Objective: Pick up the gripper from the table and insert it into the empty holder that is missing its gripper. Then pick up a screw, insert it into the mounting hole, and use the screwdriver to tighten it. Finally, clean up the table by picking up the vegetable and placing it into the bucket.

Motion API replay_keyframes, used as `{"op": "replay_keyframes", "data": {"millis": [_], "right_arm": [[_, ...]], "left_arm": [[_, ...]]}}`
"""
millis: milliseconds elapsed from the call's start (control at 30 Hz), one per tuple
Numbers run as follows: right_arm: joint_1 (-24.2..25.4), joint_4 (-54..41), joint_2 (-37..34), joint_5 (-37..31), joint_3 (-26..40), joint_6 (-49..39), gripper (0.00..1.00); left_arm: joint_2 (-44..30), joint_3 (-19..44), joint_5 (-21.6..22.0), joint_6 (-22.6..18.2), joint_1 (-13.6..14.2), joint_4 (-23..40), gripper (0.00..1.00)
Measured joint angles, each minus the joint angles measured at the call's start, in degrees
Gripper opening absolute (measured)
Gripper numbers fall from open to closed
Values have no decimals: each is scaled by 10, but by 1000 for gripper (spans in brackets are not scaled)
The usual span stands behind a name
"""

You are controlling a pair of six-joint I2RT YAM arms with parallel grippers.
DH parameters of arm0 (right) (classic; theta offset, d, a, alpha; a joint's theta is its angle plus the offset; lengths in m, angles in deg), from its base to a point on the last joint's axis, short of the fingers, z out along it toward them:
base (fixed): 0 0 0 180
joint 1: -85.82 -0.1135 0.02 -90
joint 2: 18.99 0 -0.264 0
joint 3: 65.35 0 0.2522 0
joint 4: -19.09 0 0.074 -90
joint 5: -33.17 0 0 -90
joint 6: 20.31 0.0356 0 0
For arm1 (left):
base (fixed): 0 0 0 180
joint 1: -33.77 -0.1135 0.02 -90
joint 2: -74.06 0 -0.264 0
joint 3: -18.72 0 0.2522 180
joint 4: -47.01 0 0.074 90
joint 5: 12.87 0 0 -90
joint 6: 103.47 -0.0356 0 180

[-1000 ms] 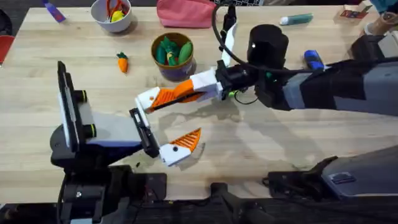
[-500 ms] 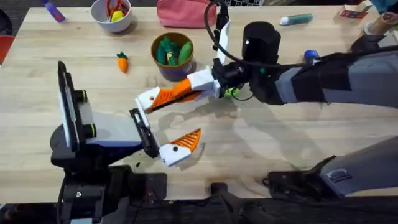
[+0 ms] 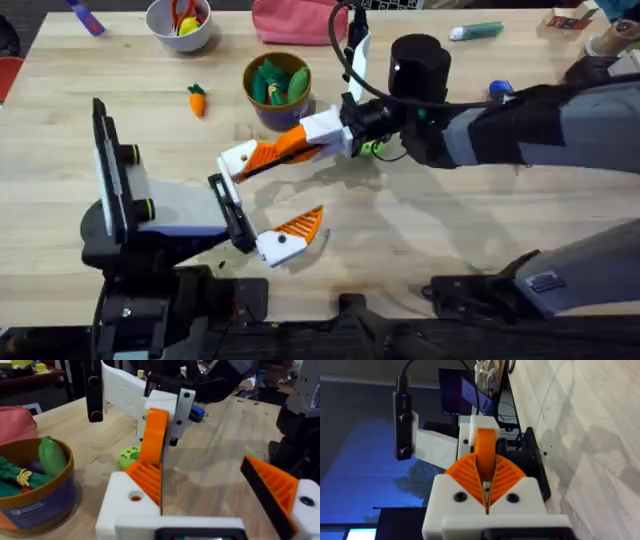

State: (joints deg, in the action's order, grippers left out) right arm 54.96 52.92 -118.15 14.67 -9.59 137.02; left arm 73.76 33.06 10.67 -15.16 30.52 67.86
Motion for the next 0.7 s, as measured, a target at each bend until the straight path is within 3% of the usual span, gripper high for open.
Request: {"op": "replay_keyframes", "data": {"millis": [700], "right_arm": [[0,-5,-5,2,14,9,8]], "left_arm": [[0,0,5,-5,0,-1,986]]}}
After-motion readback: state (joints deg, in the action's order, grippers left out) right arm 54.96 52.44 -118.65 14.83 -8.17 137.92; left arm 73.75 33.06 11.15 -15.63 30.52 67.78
